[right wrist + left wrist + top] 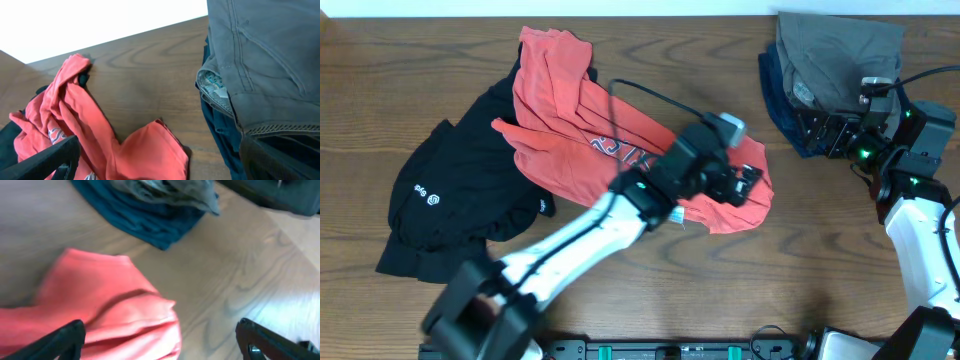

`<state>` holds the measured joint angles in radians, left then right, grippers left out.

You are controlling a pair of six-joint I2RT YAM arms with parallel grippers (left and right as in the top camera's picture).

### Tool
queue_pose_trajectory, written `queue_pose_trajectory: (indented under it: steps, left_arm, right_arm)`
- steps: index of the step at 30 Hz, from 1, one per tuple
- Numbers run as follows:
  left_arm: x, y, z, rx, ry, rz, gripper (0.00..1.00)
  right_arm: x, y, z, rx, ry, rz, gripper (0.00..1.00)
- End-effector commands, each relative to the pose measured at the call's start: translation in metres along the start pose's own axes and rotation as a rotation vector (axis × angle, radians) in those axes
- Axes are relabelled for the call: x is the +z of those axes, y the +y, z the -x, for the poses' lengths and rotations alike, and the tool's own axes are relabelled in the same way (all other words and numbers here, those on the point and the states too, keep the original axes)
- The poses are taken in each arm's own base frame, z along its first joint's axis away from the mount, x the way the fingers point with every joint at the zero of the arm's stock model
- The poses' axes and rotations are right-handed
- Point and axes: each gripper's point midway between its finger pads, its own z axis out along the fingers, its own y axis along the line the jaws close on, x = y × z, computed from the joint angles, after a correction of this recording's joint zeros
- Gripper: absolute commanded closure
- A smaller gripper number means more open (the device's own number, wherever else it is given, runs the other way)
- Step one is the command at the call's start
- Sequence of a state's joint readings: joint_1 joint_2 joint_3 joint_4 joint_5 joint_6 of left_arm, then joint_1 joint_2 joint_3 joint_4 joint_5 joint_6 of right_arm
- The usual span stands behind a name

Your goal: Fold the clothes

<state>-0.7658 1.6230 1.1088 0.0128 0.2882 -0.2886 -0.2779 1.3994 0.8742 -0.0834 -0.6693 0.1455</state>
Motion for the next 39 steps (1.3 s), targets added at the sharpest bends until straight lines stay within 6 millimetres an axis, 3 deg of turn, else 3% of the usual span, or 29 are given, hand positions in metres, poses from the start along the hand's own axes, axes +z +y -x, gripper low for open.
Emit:
queue_pose_trajectory:
  steps: [1, 2, 5, 10, 14, 17, 24, 33, 39]
  left_arm:
    - [-0.051, 0.026, 0.044, 0.042, -0.113, 0.093, 0.02]
    - [-0.075, 0.055, 0.049, 0.001, -0.122, 0.188, 0.02]
    - [-0.116, 0.111, 0.046, -0.057, -0.103, 0.356, 0.02]
    - [-0.185, 0.229, 0.007, -0.22, 0.008, 0.656, 0.02]
    - [-0.216, 0.297, -0.029, -0.366, 0.076, 0.778, 0.02]
    - [-0.22, 0.334, -0.062, -0.449, 0.156, 0.807, 0.02]
    - [-0.223, 0.374, -0.135, -0.619, 0.333, 0.833, 0.02]
    - [-0.218, 0.392, -0.176, -0.614, 0.462, 0.816, 0.02]
    - [-0.224, 0.412, -0.204, -0.651, 0.519, 0.885, 0.02]
  right_arm:
    - [0.0, 0.004, 0.006, -0.005, -0.008, 0.02, 0.01]
    - [0.001, 0.006, 0.005, -0.007, -0.003, 0.025, 0.01]
    - [0.005, 0.015, 0.001, -0.026, 0.012, 0.045, 0.01]
    - [0.019, 0.039, -0.01, -0.097, 0.047, 0.063, 0.01]
    - [0.029, 0.049, -0.016, -0.131, 0.064, 0.032, 0.01]
    - [0.034, 0.058, -0.022, -0.156, 0.079, 0.034, 0.01]
    - [0.036, 0.062, -0.028, -0.167, 0.098, 0.039, 0.01]
    - [0.036, 0.06, -0.034, -0.178, 0.123, 0.037, 0.01]
    - [0.037, 0.059, -0.037, -0.185, 0.132, 0.034, 0.01]
